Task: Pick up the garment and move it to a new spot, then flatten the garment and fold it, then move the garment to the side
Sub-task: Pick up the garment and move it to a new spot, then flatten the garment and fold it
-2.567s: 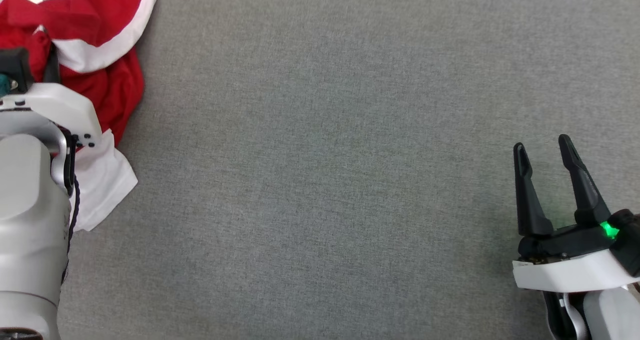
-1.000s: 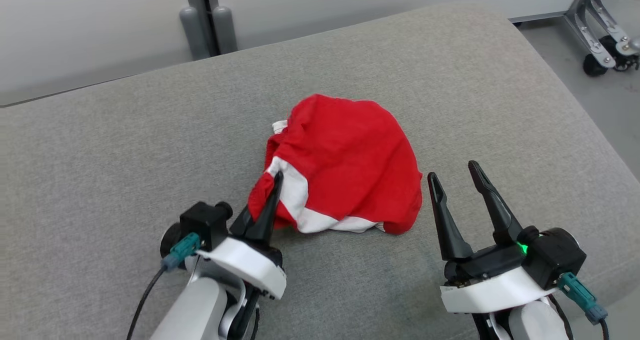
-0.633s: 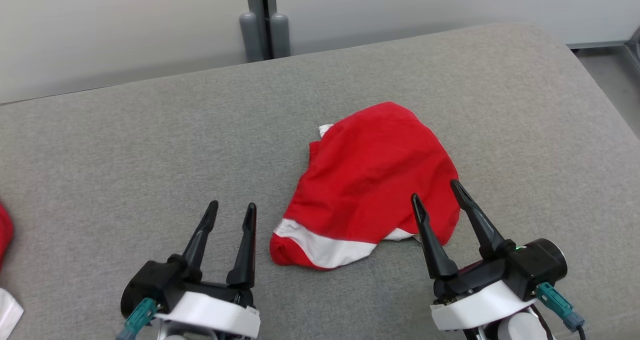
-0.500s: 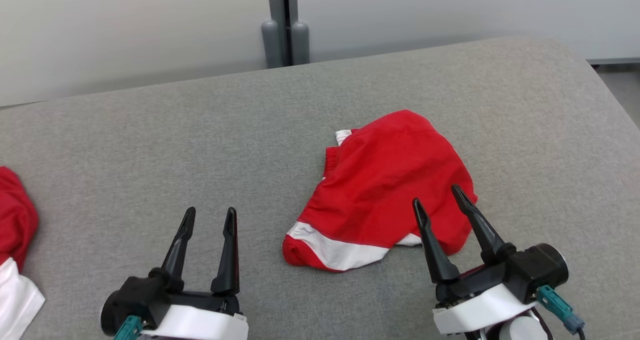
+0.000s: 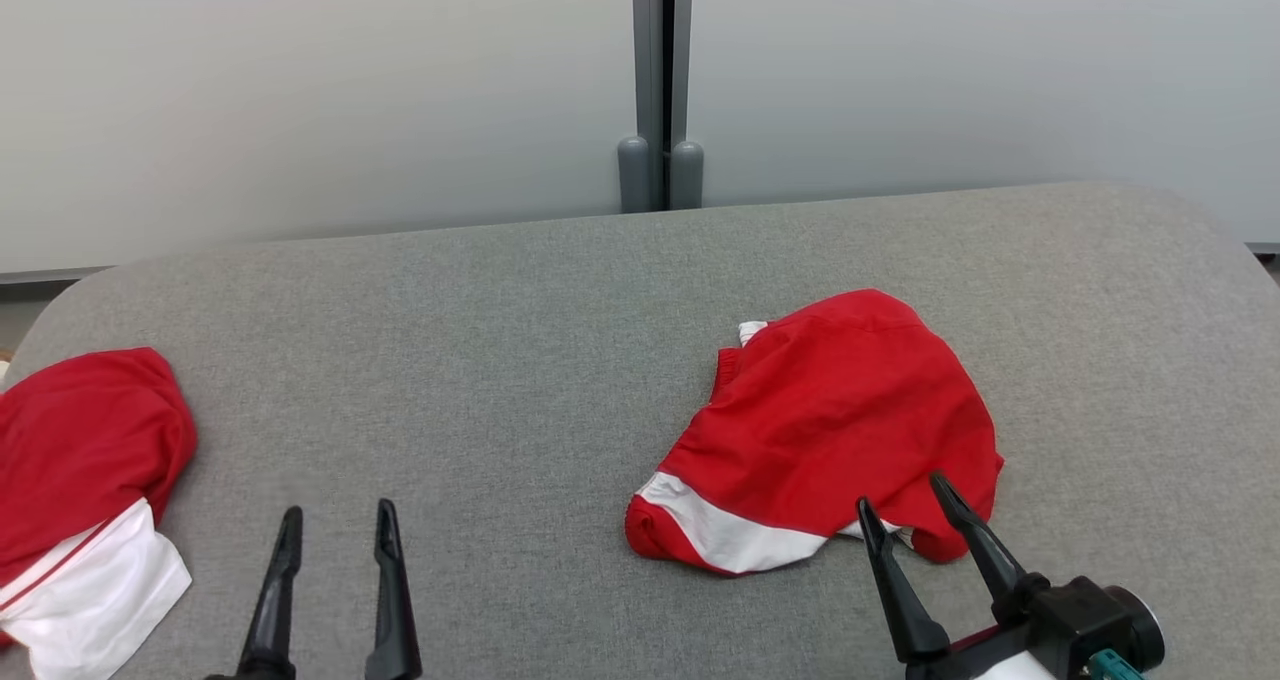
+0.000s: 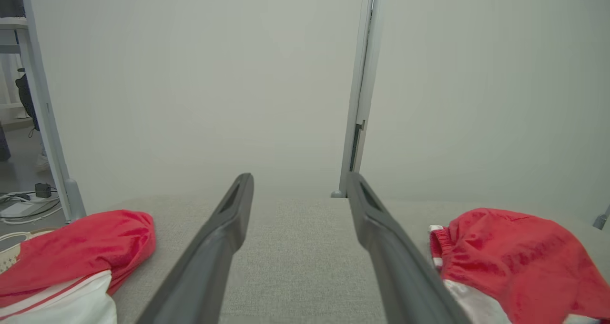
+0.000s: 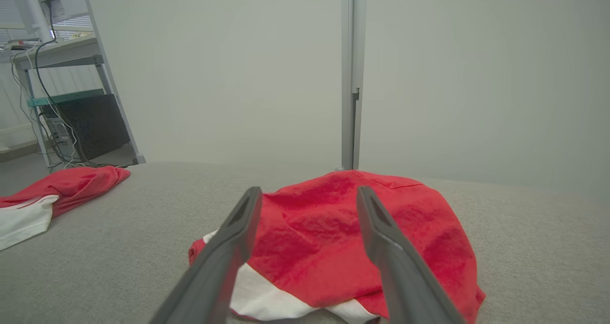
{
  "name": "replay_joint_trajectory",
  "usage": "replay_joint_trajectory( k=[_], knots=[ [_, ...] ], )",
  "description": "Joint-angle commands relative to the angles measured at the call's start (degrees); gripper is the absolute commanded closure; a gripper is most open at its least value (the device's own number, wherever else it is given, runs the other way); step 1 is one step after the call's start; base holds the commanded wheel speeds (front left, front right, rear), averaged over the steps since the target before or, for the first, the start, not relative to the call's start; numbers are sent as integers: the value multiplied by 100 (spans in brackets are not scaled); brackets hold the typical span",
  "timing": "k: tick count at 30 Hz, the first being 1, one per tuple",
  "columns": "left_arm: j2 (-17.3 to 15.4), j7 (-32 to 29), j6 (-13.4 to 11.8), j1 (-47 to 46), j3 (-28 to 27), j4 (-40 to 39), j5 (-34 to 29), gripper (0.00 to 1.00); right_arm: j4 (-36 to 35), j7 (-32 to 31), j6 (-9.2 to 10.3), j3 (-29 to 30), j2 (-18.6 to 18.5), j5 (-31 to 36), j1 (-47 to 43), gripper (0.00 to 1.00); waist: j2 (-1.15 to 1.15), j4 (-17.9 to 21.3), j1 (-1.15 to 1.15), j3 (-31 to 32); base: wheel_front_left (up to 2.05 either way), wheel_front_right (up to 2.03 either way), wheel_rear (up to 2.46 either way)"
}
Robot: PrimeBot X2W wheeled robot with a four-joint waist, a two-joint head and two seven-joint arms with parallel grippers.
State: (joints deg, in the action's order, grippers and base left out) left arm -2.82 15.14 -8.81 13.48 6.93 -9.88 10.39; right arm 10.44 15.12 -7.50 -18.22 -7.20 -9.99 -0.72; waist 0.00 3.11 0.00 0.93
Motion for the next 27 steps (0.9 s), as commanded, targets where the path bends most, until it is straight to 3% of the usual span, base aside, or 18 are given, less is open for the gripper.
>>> replay_joint_trajectory(
  k=[1, 11, 27],
  knots=[
    [-13, 1, 24, 49, 33, 69, -94, 0, 17, 6, 2, 16, -3, 15, -68, 0, 0, -18, 0, 32, 0, 0, 0],
    [-16, 1, -126, 69, 169, 164, -329, 0, 43, 6, 2, 178, 232, -8, -230, 0, 0, -54, 0, 77, 0, 0, 0],
    [-16, 1, 76, 189, 216, 541, -566, 0, 98, 6, 2, 254, 245, 26, -262, 0, 0, -138, 0, 152, 0, 0, 0]
  ],
)
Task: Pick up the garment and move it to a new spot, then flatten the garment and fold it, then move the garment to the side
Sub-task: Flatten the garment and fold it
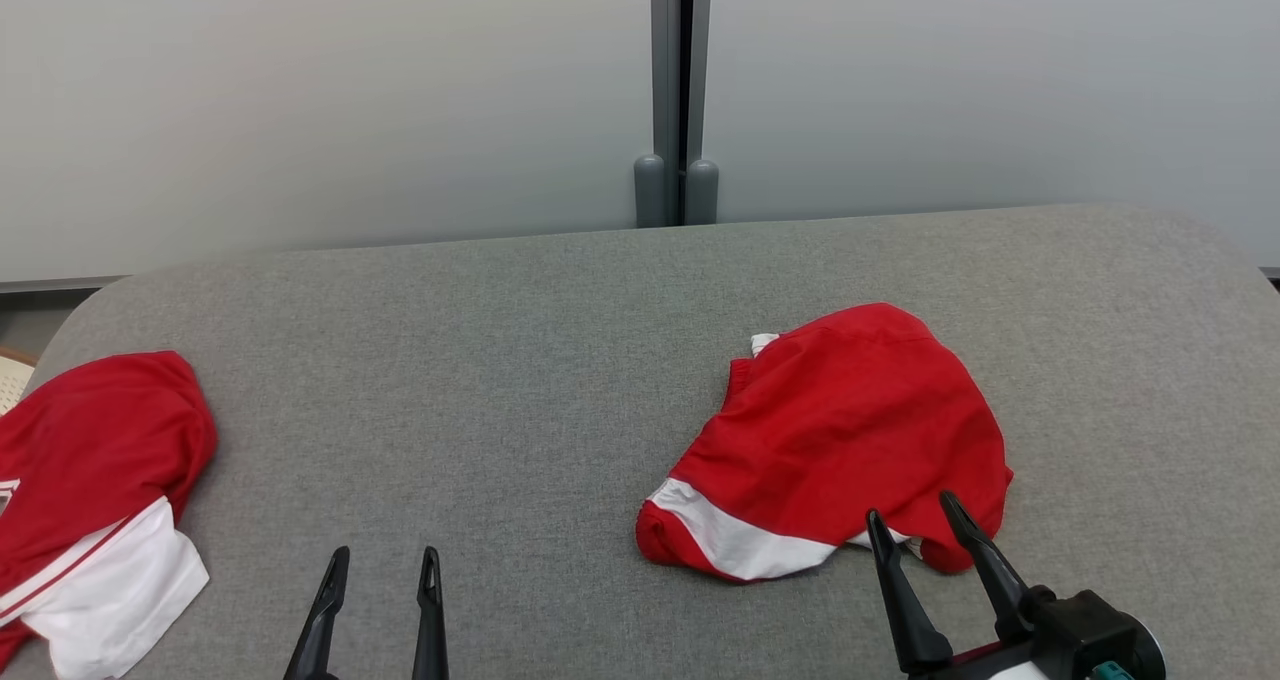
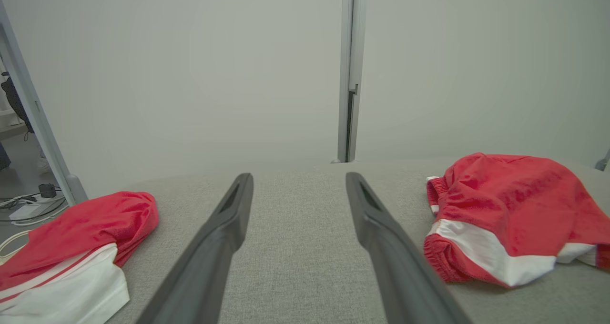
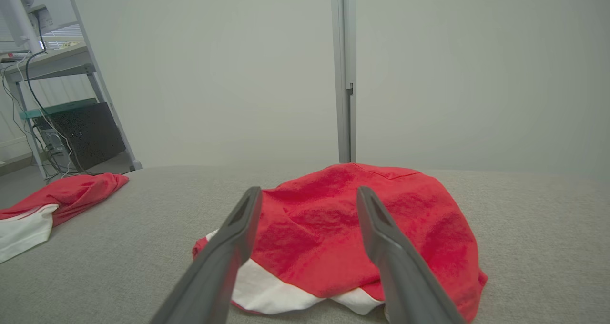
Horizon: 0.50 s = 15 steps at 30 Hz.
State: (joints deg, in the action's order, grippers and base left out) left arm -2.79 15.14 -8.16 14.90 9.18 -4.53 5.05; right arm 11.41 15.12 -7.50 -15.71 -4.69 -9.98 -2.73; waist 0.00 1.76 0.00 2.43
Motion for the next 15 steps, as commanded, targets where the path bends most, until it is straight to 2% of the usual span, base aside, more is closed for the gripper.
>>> replay_joint_trajectory(
  k=[1, 10, 15],
  knots=[
    [-19, 1, 32, 46, -14, 34, -34, 0, 7, 6, 2, 0, 4, 24, -59, 0, 0, -6, 0, 8, 0, 0, 0],
    [-18, 1, 246, 56, -5, 335, -43, 0, -7, 6, 2, 6, 42, 7, -56, 0, 0, 21, 0, 6, 0, 0, 0],
    [-246, 2, 737, -525, 91, 940, -294, 0, -16, 6, 2, -42, 53, -6, 62, 0, 0, 126, 0, -140, 0, 0, 0]
  ],
)
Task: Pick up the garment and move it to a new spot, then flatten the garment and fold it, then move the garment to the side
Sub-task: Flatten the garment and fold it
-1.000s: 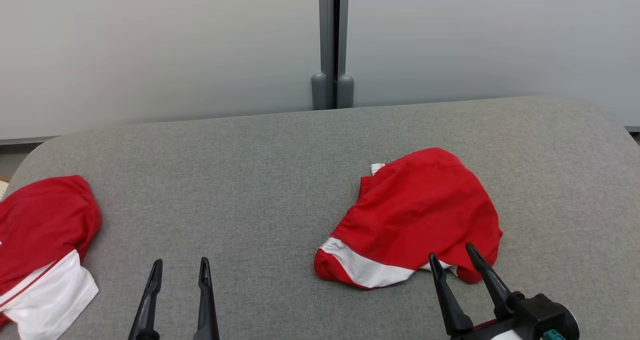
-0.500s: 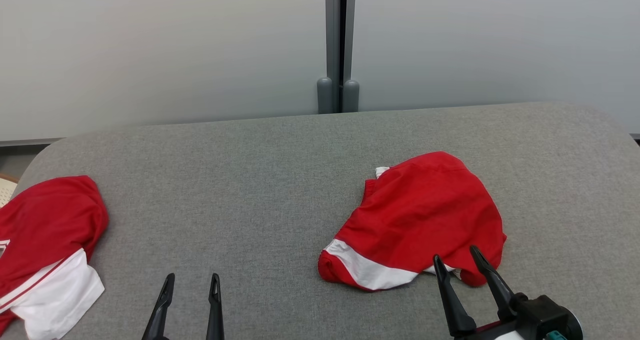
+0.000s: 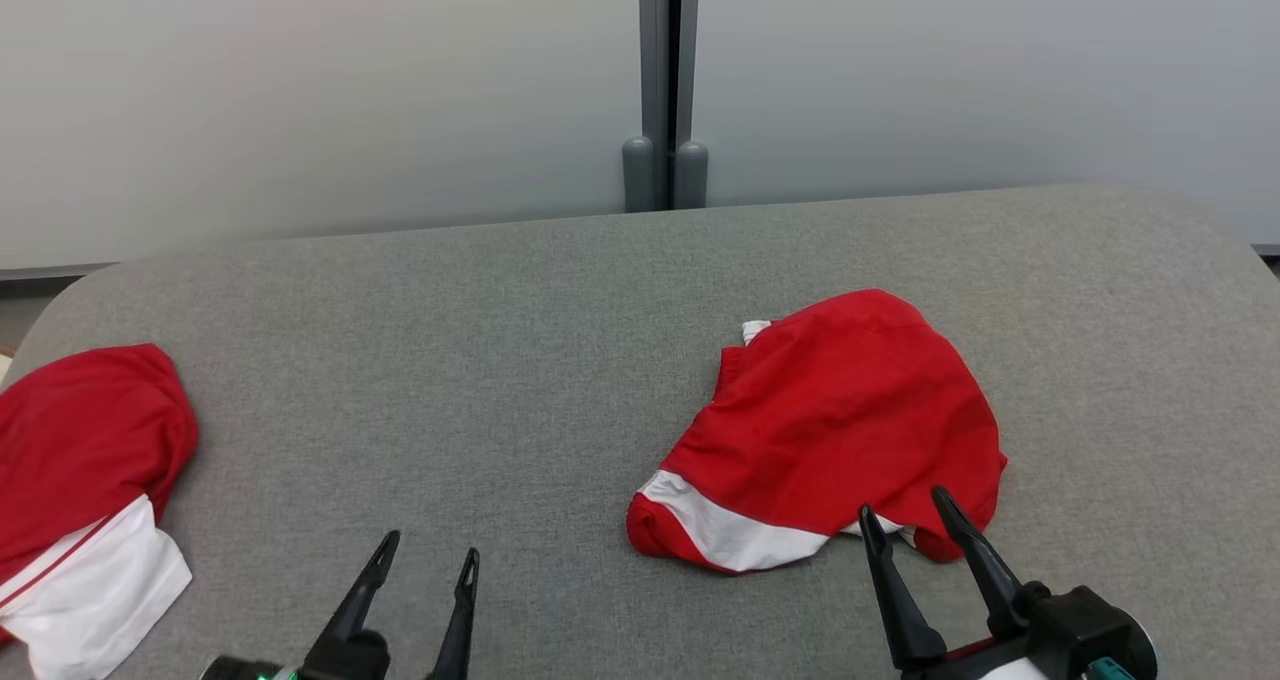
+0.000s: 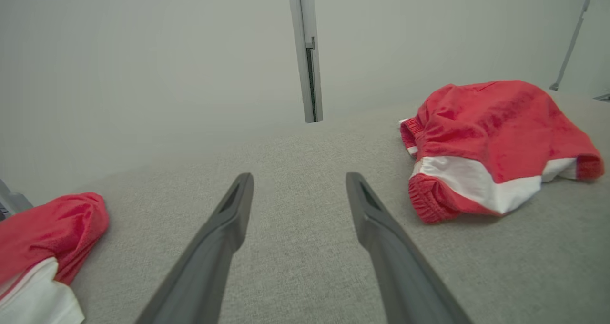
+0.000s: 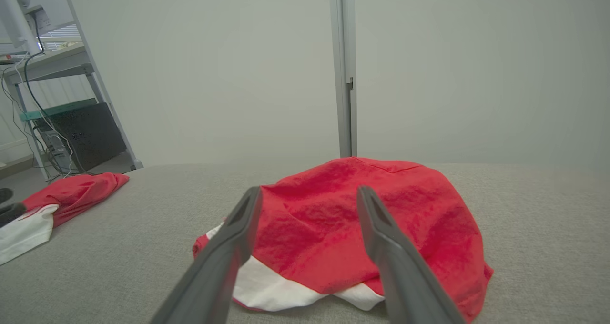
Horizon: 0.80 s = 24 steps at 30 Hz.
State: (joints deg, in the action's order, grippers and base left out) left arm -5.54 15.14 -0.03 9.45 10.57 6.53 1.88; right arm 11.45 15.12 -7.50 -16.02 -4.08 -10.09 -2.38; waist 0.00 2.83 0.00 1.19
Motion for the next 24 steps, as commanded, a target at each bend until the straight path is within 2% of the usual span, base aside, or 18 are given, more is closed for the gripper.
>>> replay_joint_trajectory(
  k=[1, 6, 12, 19, 24],
  knots=[
    [-90, 0, 162, -350, 93, 324, -87, 0, 4, 6, 2, 27, -27, -34, 45, 0, 0, 60, 0, -126, 0, 0, 0],
    [-145, 1, 528, -1676, 495, 1481, -257, 0, -37, 6, 2, 17, -177, -15, 232, 0, 0, 208, 0, -505, 0, 0, 0],
    [37, 2, 677, -2846, 976, 2473, -244, 0, -103, 6, 2, 101, -259, -44, 504, 0, 0, 425, 0, -961, 0, 0, 0],
    [151, 1, 749, -3267, 1872, 2977, 262, 0, -101, 6, 2, 153, -283, -75, 669, 0, 0, 563, 0, -1219, 0, 0, 0],
    [-51, 1, 737, -3325, 2552, 3173, 731, 0, -181, 5, 2, 228, -259, -97, 733, 0, 0, 589, 0, -1213, 0, 0, 0]
  ],
)
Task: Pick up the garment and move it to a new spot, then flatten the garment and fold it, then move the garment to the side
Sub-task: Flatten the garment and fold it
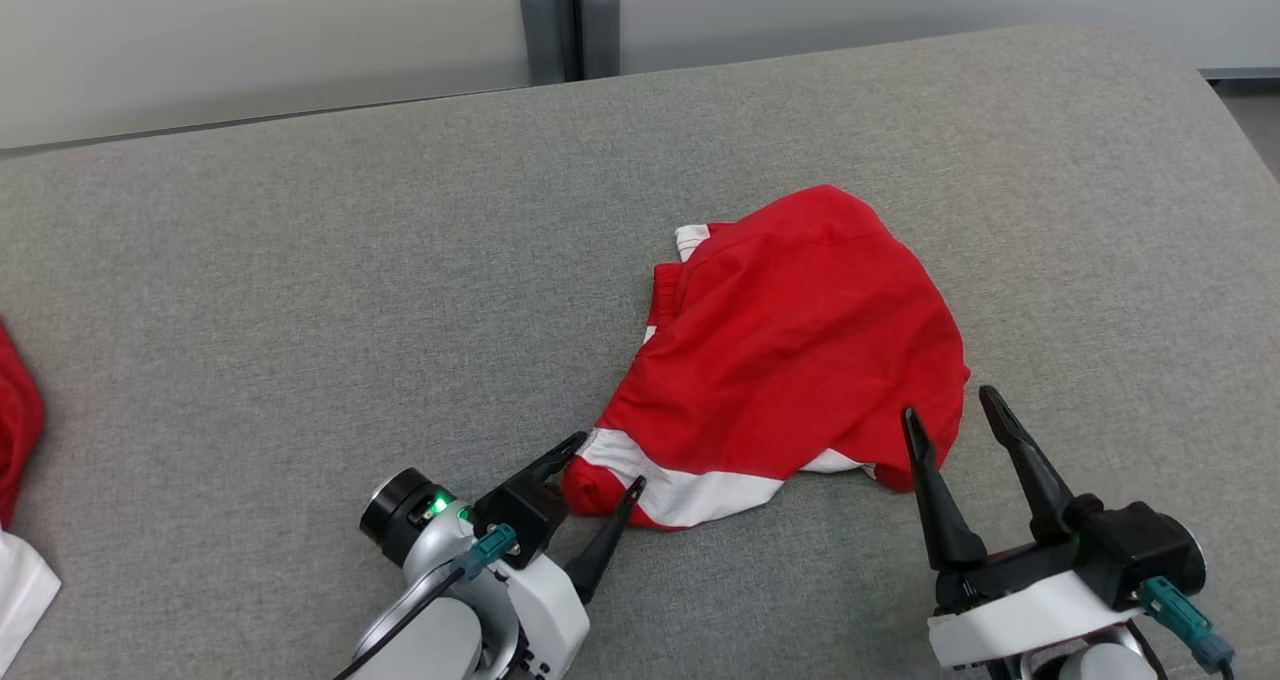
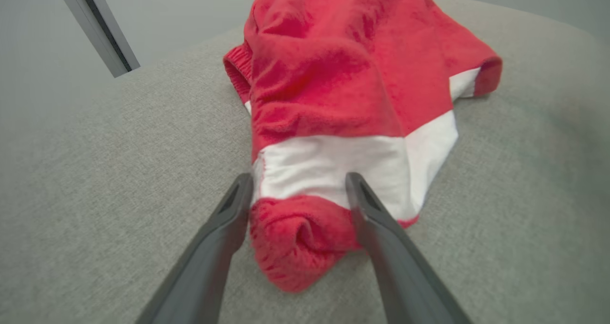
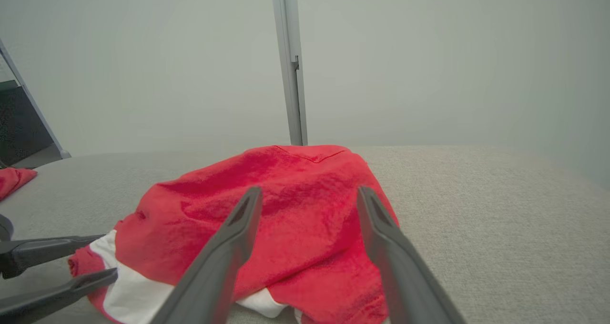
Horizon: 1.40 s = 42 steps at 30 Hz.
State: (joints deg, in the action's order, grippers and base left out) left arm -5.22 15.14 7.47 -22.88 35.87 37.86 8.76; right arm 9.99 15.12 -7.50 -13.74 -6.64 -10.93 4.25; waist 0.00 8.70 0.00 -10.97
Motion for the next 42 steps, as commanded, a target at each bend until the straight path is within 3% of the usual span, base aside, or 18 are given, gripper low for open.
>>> replay_joint_trajectory(
  k=[1, 7, 8, 9, 10, 15, 18, 20, 23, 24, 25, 33, 36, 39, 40, 42],
  knots=[
    [-96, 1, -12, -102, 101, 57, 105, 0, -59, 5, 2, 10, 4, -14, 78, 0, 0, 5, 0, 6, 0, 0, 0],
    [-191, 2, -11, -146, 209, -221, 40, 0, -81, 5, 2, 7, 29, -18, 108, 0, 0, 6, 0, 90, 0, 0, 0],
    [-192, 1, -25, -70, 186, -316, 6, 34, -72, 6, 2, 8, 33, -16, 94, 0, 0, 2, 0, 116, 0, 0, 0],
    [-192, 2, -69, -12, 145, -452, -47, 84, -66, 6, 2, 17, 38, -16, 71, 0, 0, -4, 0, 142, 0, 0, 0],
    [-198, 1, -99, 44, 120, -573, -98, 100, -63, 5, 2, 20, 44, -13, 46, 0, 0, -6, 0, 164, 0, 0, 0],
    [-219, 1, -390, 385, 28, -1052, -332, 100, -75, 5, 2, 43, 69, 1, -64, 0, 0, -30, 0, 207, 0, 0, 0],
    [-273, 1, -691, 491, -120, -1039, -443, 100, -76, 5, 2, 67, 65, -6, -58, 0, 0, -72, 0, 155, 0, 0, 0],
    [-212, 2, -676, 543, -205, -855, -326, 100, -50, 5, 2, 45, 65, -9, -34, 0, 0, -73, 0, 136, 0, 0, 0],
    [-128, 1, -559, 352, -287, -635, -214, 33, -35, 5, 2, -9, 66, -34, 31, 0, 0, -49, 0, 100, 0, 0, 0],
    [-98, 1, -515, 302, -315, -533, -157, 13, -37, 6, 2, -22, 62, -51, 48, 0, 0, -33, 0, 87, 0, 0, 0],
    [-80, 2, -460, 243, -315, -423, -130, 0, -38, 5, 2, -37, 54, -67, 64, 0, 0, -12, 0, 72, 0, 0, 0],
    [95, 1, -158, -179, -163, 520, 130, 1, -65, 6, 2, 20, 8, -105, 125, 0, 0, 195, 0, 24, 0, 0, 0],
    [128, 1, -119, -250, -88, 675, 142, 36, -74, 5, 2, 65, 33, -104, 116, 0, 0, 239, 0, 8, 0, 0, 0],
    [131, 1, -115, -278, -52, 716, 105, 63, -79, 5, 2, 71, 50, -102, 97, 0, 0, 263, 0, 9, 0, 0, 0],
    [135, 1, -128, -291, -39, 714, 83, 95, -81, 6, 2, 74, 58, -104, 92, 0, 0, 264, 0, 10, 0, 0, 0],
    [144, 0, -178, -293, -32, 773, 91, 100, -81, 5, 2, 85, 69, -105, 89, 0, 0, 256, 0, 12, 0, 0, 0]
  ],
)
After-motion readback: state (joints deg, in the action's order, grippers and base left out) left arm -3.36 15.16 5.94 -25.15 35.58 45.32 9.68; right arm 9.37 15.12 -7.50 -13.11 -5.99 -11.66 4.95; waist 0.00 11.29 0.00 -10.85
